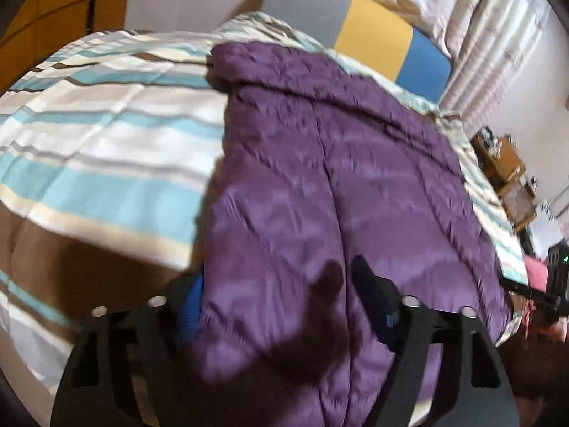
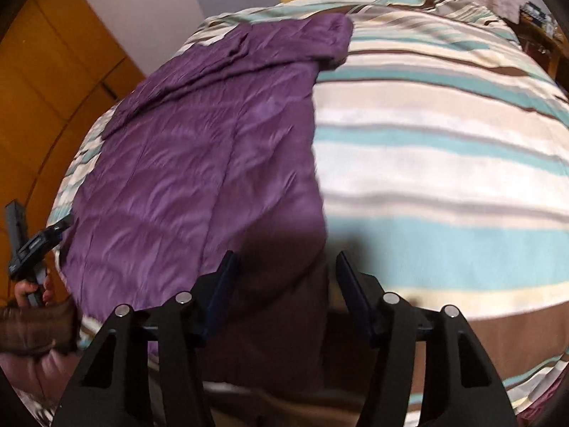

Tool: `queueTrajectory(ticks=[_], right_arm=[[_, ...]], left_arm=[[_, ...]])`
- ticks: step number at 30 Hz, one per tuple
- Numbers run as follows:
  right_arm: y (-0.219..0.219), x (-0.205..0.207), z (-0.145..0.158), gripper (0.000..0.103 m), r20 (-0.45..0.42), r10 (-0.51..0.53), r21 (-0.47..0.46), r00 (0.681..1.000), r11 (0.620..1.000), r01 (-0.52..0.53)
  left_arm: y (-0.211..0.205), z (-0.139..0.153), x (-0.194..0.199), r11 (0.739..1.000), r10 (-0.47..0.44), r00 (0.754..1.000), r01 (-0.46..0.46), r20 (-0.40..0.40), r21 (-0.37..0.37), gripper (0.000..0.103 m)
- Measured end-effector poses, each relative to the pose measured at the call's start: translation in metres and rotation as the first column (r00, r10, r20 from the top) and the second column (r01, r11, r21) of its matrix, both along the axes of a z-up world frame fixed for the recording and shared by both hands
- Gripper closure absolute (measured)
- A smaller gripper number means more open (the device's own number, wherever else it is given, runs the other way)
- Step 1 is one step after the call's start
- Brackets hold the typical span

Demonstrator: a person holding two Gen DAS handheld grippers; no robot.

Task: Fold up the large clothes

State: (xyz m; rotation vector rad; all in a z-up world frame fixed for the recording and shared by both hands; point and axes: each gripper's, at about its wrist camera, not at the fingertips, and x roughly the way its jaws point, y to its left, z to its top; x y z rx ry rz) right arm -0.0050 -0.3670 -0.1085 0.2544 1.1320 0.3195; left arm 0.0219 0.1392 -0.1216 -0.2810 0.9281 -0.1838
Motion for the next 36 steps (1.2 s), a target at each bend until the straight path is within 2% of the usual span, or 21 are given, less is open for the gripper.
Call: queueTrajectory(ticks=[1,3,4,6,7,9,10,13,18,22,28,32,34,36], right_arm=[[0.0,-0.003,-0.002,0.051,-0.006,0.008,0.013,1.0,1.0,-0.008],[0.004,-0.004,-0.003,0.064,-0.007,0.032,0.031,0.999,0.999,-0.032],[0.007,-0.004,-0.003,0.067,-0.005,0.048,0.037,0.999,0.998,-0.048],[0.012,-0.003,-0.003,0.082,-0.006,0.075,0.065,0.997,0.995,-0.074],[0.014,-0.001,-0.002,0.088,-0.008,0.085,0.105,0.996,0.991,-0.084],[0.017,0.002,0.0,0.091,-0.003,0.083,0.15,0.997,0.985,-0.082],[0.017,0.003,0.003,0.092,0.004,0.08,0.167,0.997,0.983,-0.079],[0.009,0.011,0.015,0.094,0.046,0.048,0.251,0.998,0.966,-0.057],[-0.006,0.044,0.029,0.095,0.078,-0.059,0.408,0.995,0.913,0.022],[-0.007,0.069,0.033,0.095,0.087,-0.112,0.437,0.99,0.897,0.063],[-0.011,0.119,0.014,0.095,0.011,-0.221,0.491,0.975,0.851,0.187],[-0.015,0.138,0.0,0.095,-0.031,-0.264,0.507,0.964,0.827,0.242],[-0.017,0.143,-0.005,0.094,-0.037,-0.285,0.518,0.958,0.814,0.262],[-0.022,0.147,-0.012,0.091,-0.051,-0.321,0.548,0.946,0.783,0.295]], left_arm=[[-0.003,-0.001,-0.005,1.0,-0.009,1.0,0.009,-0.006,0.007,0.029],[-0.01,-0.002,-0.013,0.999,-0.04,0.999,0.04,-0.009,0.026,0.038],[-0.015,-0.003,-0.017,0.997,-0.059,0.998,0.06,-0.015,0.044,0.042],[-0.022,-0.004,-0.021,0.995,-0.097,0.995,0.098,-0.028,0.034,0.07],[-0.024,-0.002,-0.022,0.994,-0.104,0.994,0.104,-0.028,0.025,0.075],[-0.025,0.006,-0.02,0.994,-0.105,0.994,0.105,-0.014,0.0,0.09],[-0.023,0.011,-0.018,0.994,-0.105,0.994,0.105,-0.003,-0.024,0.092],[-0.008,0.029,-0.006,0.99,-0.069,0.997,0.073,0.04,-0.117,0.092],[0.011,0.049,0.022,0.975,-0.002,0.997,0.019,0.078,-0.223,0.092],[0.018,0.058,0.06,0.956,0.043,0.996,-0.019,0.076,-0.292,0.092],[0.022,0.044,0.116,0.933,0.099,0.995,-0.094,-0.003,-0.348,0.092],[0.018,0.038,0.143,0.935,0.106,0.994,-0.108,-0.024,-0.337,0.092],[0.019,0.039,0.151,0.937,0.103,0.995,-0.102,-0.015,-0.335,0.087],[0.022,0.041,0.156,0.933,0.112,0.994,-0.105,0.001,-0.344,0.074]])
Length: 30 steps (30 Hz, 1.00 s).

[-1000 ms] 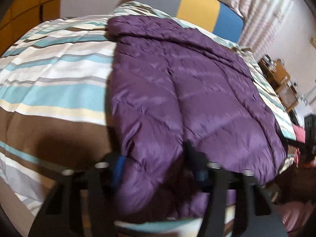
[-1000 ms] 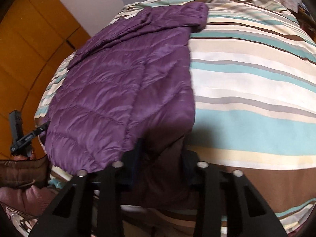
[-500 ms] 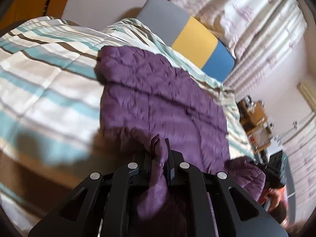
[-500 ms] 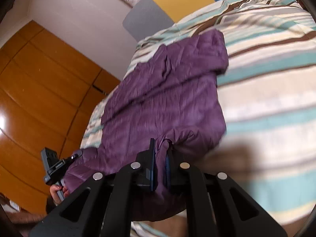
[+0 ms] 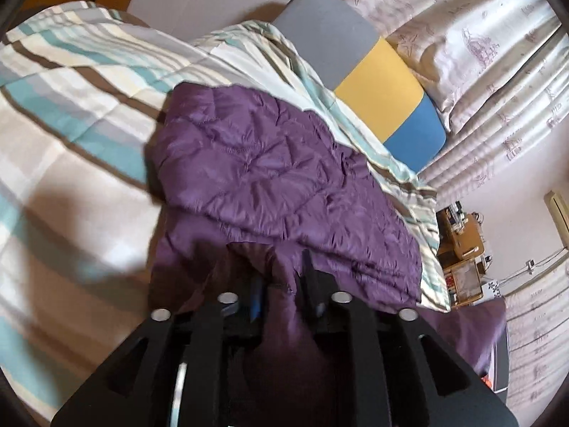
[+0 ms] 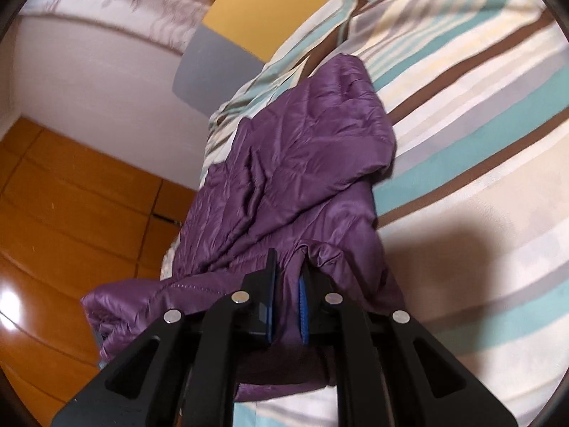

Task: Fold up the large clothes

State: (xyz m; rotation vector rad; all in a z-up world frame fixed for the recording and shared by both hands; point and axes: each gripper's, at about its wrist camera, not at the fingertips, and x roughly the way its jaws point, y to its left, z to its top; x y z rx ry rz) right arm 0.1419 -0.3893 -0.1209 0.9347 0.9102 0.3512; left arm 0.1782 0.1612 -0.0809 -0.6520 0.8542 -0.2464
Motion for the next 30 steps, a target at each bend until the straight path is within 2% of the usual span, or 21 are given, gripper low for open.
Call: queueTrajectory(ticks=[1,2,3,4,5,6,7,9,11,14,16,17,18,19,20,23,24,26,30], right_arm=[[-0.004,0.001,-0.003,0.086,0.004,-0.02,0.021,1.0,1.0,0.019],[-0.006,0.003,-0.006,0.08,0.008,-0.039,0.033,0.999,0.999,0.039],[-0.009,0.003,-0.007,0.071,0.013,-0.058,0.043,0.998,0.997,0.057],[-0.013,0.004,-0.009,0.065,0.027,-0.081,0.063,0.996,0.995,0.079],[-0.017,0.003,-0.009,0.044,0.043,-0.102,0.083,0.994,0.992,0.099],[-0.024,-0.001,-0.009,0.028,0.064,-0.142,0.104,0.988,0.985,0.135],[-0.03,-0.006,-0.008,0.025,0.079,-0.187,0.097,0.979,0.979,0.179],[-0.037,-0.013,-0.005,0.025,0.104,-0.201,0.067,0.974,0.979,0.194],[-0.034,-0.017,-0.002,0.023,0.119,-0.161,0.008,0.98,0.987,0.161],[-0.012,-0.022,0.001,0.021,0.122,-0.031,-0.166,0.992,0.985,0.052],[0.011,-0.022,-0.004,0.022,0.087,0.039,-0.297,0.995,0.955,-0.011],[0.016,-0.021,-0.008,0.034,0.073,0.056,-0.333,0.996,0.943,-0.029],[0.023,-0.021,-0.011,0.046,0.067,0.073,-0.352,0.995,0.935,-0.045],[0.028,-0.021,-0.014,0.049,0.067,0.087,-0.358,0.994,0.932,-0.057],[0.034,-0.02,-0.015,0.059,0.074,0.092,-0.367,0.993,0.928,-0.059],[0.039,-0.027,-0.01,0.074,0.093,0.135,-0.394,0.986,0.915,-0.088],[0.04,-0.03,-0.008,0.078,0.095,0.152,-0.409,0.984,0.907,-0.101],[0.038,-0.033,-0.006,0.081,0.095,0.17,-0.403,0.981,0.907,-0.118],[0.026,-0.049,-0.003,0.083,0.094,0.177,-0.343,0.98,0.929,-0.135]], left_arm=[[0.003,0.001,0.002,1.0,0.011,1.0,-0.011,0.016,-0.012,0.068],[0.007,0.002,0.003,0.999,0.029,0.999,-0.028,0.031,-0.03,0.052],[0.011,0.002,0.003,0.997,0.054,0.997,-0.052,0.046,-0.048,0.031],[0.017,0.004,0.001,0.993,0.104,0.992,-0.1,0.066,-0.059,0.02],[0.026,0.007,-0.005,0.982,0.188,0.978,-0.183,0.096,-0.053,0.008],[0.031,0.008,-0.008,0.975,0.219,0.969,-0.215,0.112,-0.054,0.008],[0.037,0.008,-0.013,0.971,0.24,0.962,-0.233,0.131,-0.06,0.008],[0.043,0.003,-0.019,0.972,0.234,0.962,-0.228,0.139,-0.057,0.008],[0.041,-0.005,-0.026,0.978,0.209,0.967,-0.207,0.144,-0.025,0.008],[0.025,-0.02,-0.03,0.984,0.147,0.981,-0.158,0.13,0.08,0.007],[0.011,-0.032,-0.022,0.987,0.098,0.992,-0.108,0.084,0.119,0.007],[0.003,-0.038,-0.02,0.988,0.078,0.995,-0.085,0.061,0.126,0.007],[-0.003,-0.042,-0.017,0.988,0.068,0.997,-0.073,0.04,0.139,0.015],[-0.01,-0.045,-0.016,0.985,0.061,0.998,-0.065,0.028,0.158,0.021],[-0.016,-0.047,-0.016,0.981,0.059,0.998,-0.062,0.023,0.182,0.03],[-0.025,-0.046,-0.02,0.975,0.014,1.0,-0.017,0.016,0.22,0.056],[-0.027,-0.045,-0.022,0.974,-0.002,1.0,-0.001,0.011,0.225,0.063],[-0.027,-0.043,-0.029,0.974,-0.038,0.999,0.035,0.009,0.225,0.07],[-0.031,-0.039,-0.048,0.972,-0.09,0.996,0.086,0.008,0.218,0.074]])
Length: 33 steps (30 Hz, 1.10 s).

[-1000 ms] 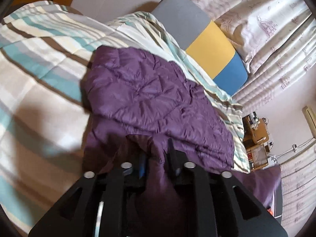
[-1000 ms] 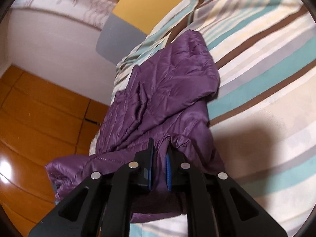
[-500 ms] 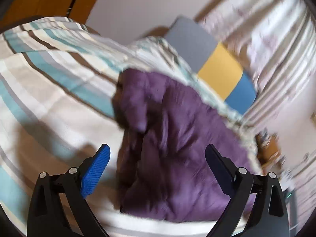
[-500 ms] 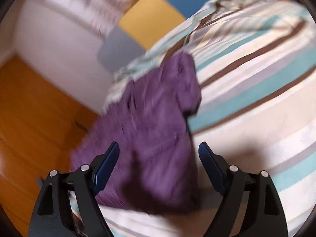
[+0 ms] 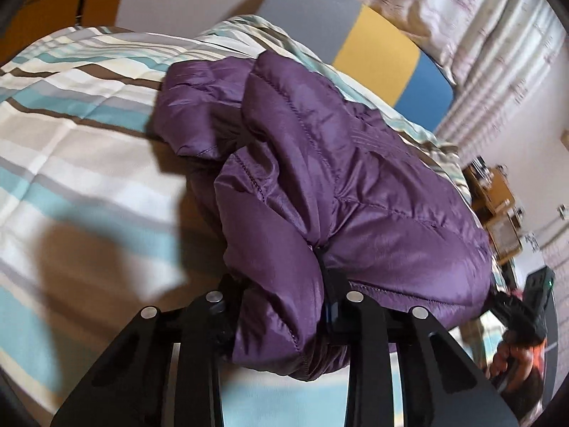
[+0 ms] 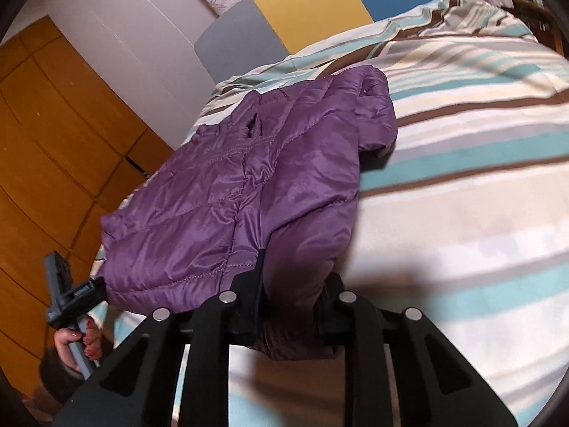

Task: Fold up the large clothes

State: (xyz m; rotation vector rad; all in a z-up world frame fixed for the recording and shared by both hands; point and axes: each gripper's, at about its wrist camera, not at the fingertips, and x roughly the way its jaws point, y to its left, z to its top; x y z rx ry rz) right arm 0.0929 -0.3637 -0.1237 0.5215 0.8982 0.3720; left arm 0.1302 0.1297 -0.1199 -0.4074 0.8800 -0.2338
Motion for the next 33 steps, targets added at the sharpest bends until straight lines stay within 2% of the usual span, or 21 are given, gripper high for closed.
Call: queueTrajectory(ticks=[8,13,14,15,16,17,18,20,23,25,26,27,28,30,31,33], right_arm=[[-0.008,-0.038,0.013,0.083,-0.029,0.08,0.003,0.996,0.997,-0.08],[-0.013,-0.066,0.019,0.083,-0.044,0.156,-0.012,0.987,0.988,-0.156],[-0.013,-0.068,0.02,0.078,-0.045,0.158,-0.012,0.986,0.987,-0.159],[-0.014,-0.07,0.02,0.073,-0.045,0.155,-0.016,0.987,0.988,-0.156],[-0.017,-0.07,0.019,0.071,-0.038,0.147,-0.026,0.988,0.989,-0.148],[-0.018,-0.069,0.02,0.065,-0.029,0.136,-0.033,0.99,0.99,-0.137],[-0.019,-0.065,0.02,0.059,-0.022,0.116,-0.037,0.993,0.993,-0.116],[-0.026,-0.061,0.02,0.052,-0.013,0.077,-0.021,0.997,0.997,-0.077],[-0.024,-0.044,0.02,0.046,0.007,0.059,-0.038,0.998,0.998,-0.058],[-0.016,-0.031,0.02,0.046,0.014,0.05,-0.057,0.999,0.997,-0.049],[-0.013,-0.03,0.021,0.052,0.016,0.045,-0.063,0.999,0.997,-0.044],[-0.01,-0.029,0.023,0.065,0.019,0.041,-0.069,0.999,0.997,-0.04],[-0.004,-0.024,0.025,0.071,0.023,0.044,-0.076,0.999,0.996,-0.042],[0.001,-0.023,0.037,0.086,0.068,0.06,-0.106,0.996,0.993,-0.052],[0.003,-0.024,0.045,0.088,0.092,0.07,-0.117,0.993,0.991,-0.059],[0.004,-0.024,0.061,0.091,0.132,0.083,-0.127,0.988,0.99,-0.066]], left_arm=[[-0.003,-0.003,-0.061,0.996,-0.085,0.996,0.085,0.005,-0.036,0.074],[-0.009,-0.001,-0.093,0.991,-0.132,0.991,0.132,0.012,-0.014,0.072],[-0.009,0.0,-0.096,0.991,-0.131,0.991,0.131,0.015,-0.006,0.063],[-0.007,0.002,-0.098,0.993,-0.121,0.993,0.121,0.016,0.009,0.048],[-0.004,0.004,-0.099,0.993,-0.114,0.993,0.114,0.022,0.015,0.04],[0.0,0.007,-0.099,0.995,-0.1,0.994,0.099,0.04,0.017,0.024],[0.006,0.013,-0.097,0.998,-0.068,0.995,0.068,0.066,0.011,0.019],[0.013,0.018,-0.087,1.0,-0.026,0.997,0.026,0.073,-0.007,0.019],[0.013,0.02,-0.059,0.999,-0.015,0.998,0.017,0.068,-0.036,0.019],[0.008,0.018,-0.04,1.0,-0.011,0.999,0.012,0.054,-0.026,0.019],[0.007,0.018,-0.036,1.0,-0.006,0.999,0.007,0.043,-0.028,0.019],[0.004,0.016,-0.03,0.999,-0.013,0.999,0.015,0.033,-0.05,0.027],[0.003,0.017,-0.031,0.998,-0.022,0.999,0.024,0.029,-0.061,0.04],[-0.001,0.017,-0.029,0.996,-0.037,0.999,0.037,0.0,-0.079,0.082],[-0.001,0.021,-0.03,0.993,-0.041,0.999,0.04,-0.002,-0.107,0.086],[0.0,0.036,-0.036,0.994,-0.021,0.999,0.026,0.05,-0.104,0.091]])
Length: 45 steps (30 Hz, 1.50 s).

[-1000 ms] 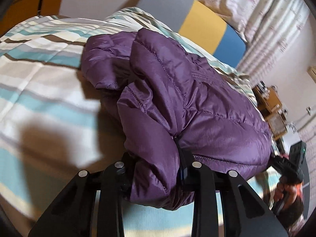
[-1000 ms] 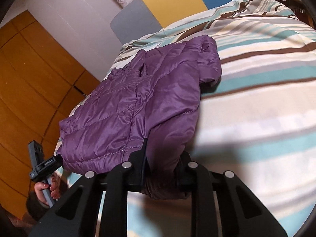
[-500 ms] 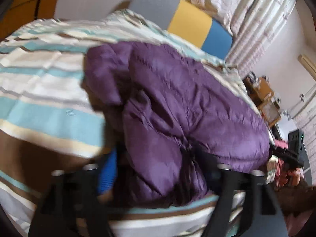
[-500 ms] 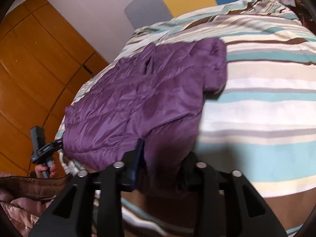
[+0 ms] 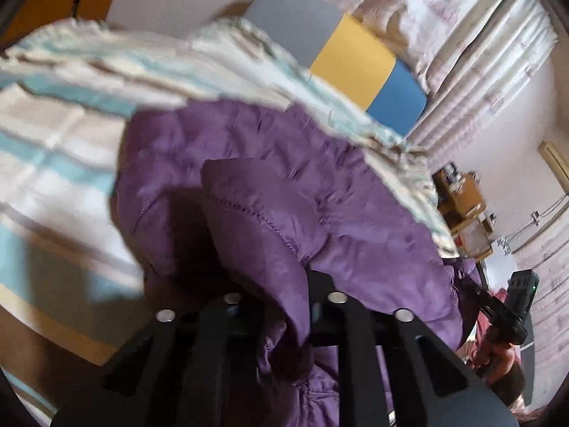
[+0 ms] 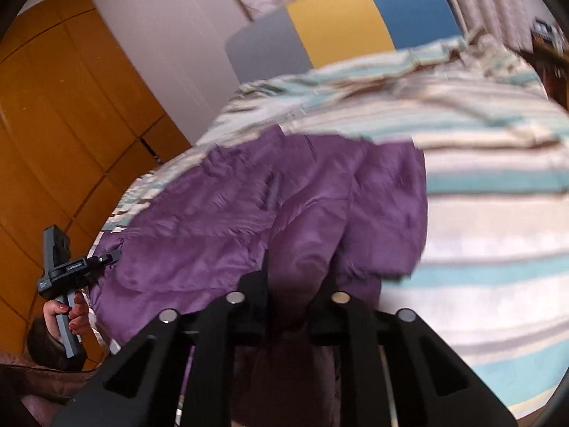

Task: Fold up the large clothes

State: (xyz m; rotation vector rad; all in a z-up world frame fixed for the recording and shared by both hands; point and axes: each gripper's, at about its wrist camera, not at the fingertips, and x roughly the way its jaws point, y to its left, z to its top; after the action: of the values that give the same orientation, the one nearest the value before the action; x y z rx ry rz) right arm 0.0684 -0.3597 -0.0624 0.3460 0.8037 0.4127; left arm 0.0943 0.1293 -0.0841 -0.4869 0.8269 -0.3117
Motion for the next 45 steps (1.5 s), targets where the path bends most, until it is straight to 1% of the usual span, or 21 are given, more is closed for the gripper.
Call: queueTrajectory(ticks=[2,3,4,5,6,8,10,12,14,15,18,20,22,26,29,32,35,40,43,45], right_arm=[[0.003,0.008,0.017,0.092,0.05,-0.001,-0.007,0.999,1.0,0.001],[0.003,0.012,0.027,0.092,0.078,-0.007,-0.003,0.997,1.0,0.007],[0.002,0.013,0.034,0.092,0.097,-0.013,0.002,0.995,1.0,0.013],[0.002,0.019,0.042,0.092,0.12,-0.025,0.006,0.992,1.0,0.024],[0.002,0.022,0.048,0.092,0.143,-0.036,0.002,0.989,0.999,0.036],[0.005,0.04,0.058,0.092,0.184,-0.065,0.0,0.981,0.998,0.066],[0.007,0.058,0.061,0.092,0.202,-0.103,0.013,0.974,0.995,0.102],[0.01,0.073,0.061,0.092,0.217,-0.14,0.004,0.966,0.99,0.143],[0.017,0.084,0.054,0.092,0.239,-0.166,-0.019,0.957,0.984,0.175],[0.022,0.091,0.052,0.092,0.251,-0.176,-0.038,0.952,0.981,0.192],[0.035,0.113,0.039,0.092,0.279,-0.205,-0.094,0.938,0.966,0.239],[0.043,0.129,0.027,0.092,0.29,-0.216,-0.137,0.932,0.955,0.264],[0.049,0.144,0.012,0.092,0.297,-0.211,-0.191,0.931,0.942,0.275],[0.061,0.164,-0.019,0.092,0.307,-0.181,-0.306,0.934,0.911,0.277],[0.063,0.174,-0.039,0.091,0.287,-0.181,-0.329,0.941,0.904,0.274],[0.063,0.184,-0.051,0.09,0.256,-0.188,-0.342,0.948,0.9,0.27],[0.067,0.194,-0.063,0.087,0.206,-0.19,-0.381,0.96,0.888,0.257],[0.075,0.213,-0.084,0.082,0.099,-0.181,-0.439,0.979,0.874,0.206],[0.079,0.224,-0.095,0.079,0.035,-0.164,-0.47,0.986,0.868,0.161],[0.082,0.224,-0.098,0.079,0.032,-0.166,-0.493,0.986,0.855,0.16]], left_arm=[[0.001,0.021,-0.003,1.0,0.025,0.997,-0.025,0.074,0.006,0.091],[0.003,0.033,-0.003,0.999,0.044,0.992,-0.044,0.115,-0.007,0.091],[0.003,0.04,-0.001,0.998,0.06,0.989,-0.059,0.136,-0.012,0.091],[0.004,0.049,0.002,0.996,0.084,0.983,-0.083,0.164,-0.013,0.091],[0.003,0.058,0.007,0.993,0.115,0.972,-0.116,0.206,-0.006,0.091],[0.002,0.068,0.018,0.986,0.161,0.955,-0.167,0.25,-0.001,0.091],[-0.001,0.072,0.031,0.976,0.215,0.938,-0.216,0.272,-0.023,0.091],[-0.005,0.072,0.043,0.967,0.246,0.923,-0.255,0.297,-0.009,0.091],[-0.009,0.068,0.056,0.951,0.286,0.9,-0.309,0.329,0.018,0.091],[-0.011,0.065,0.062,0.945,0.301,0.892,-0.328,0.336,0.024,0.091],[-0.016,0.051,0.083,0.926,0.342,0.878,-0.375,0.334,0.035,0.091],[-0.018,0.04,0.095,0.916,0.363,0.877,-0.398,0.313,0.055,0.091],[-0.019,0.03,0.101,0.908,0.374,0.876,-0.413,0.306,0.073,0.091],[-0.021,0.018,0.113,0.894,0.377,0.869,-0.432,0.32,0.118,0.091],[-0.024,0.01,0.122,0.885,0.375,0.868,-0.439,0.325,0.152,0.091],[-0.024,-0.002,0.129,0.877,0.389,0.87,-0.45,0.302,0.166,0.091],[-0.021,-0.015,0.137,0.875,0.404,0.879,-0.452,0.253,0.173,0.091],[-0.016,-0.037,0.16,0.896,0.39,0.914,-0.404,0.109,0.184,0.091],[-0.019,-0.041,0.167,0.901,0.374,0.925,-0.38,0.069,0.21,0.091],[-0.021,-0.043,0.168,0.9,0.372,0.926,-0.376,0.06,0.219,0.091]])
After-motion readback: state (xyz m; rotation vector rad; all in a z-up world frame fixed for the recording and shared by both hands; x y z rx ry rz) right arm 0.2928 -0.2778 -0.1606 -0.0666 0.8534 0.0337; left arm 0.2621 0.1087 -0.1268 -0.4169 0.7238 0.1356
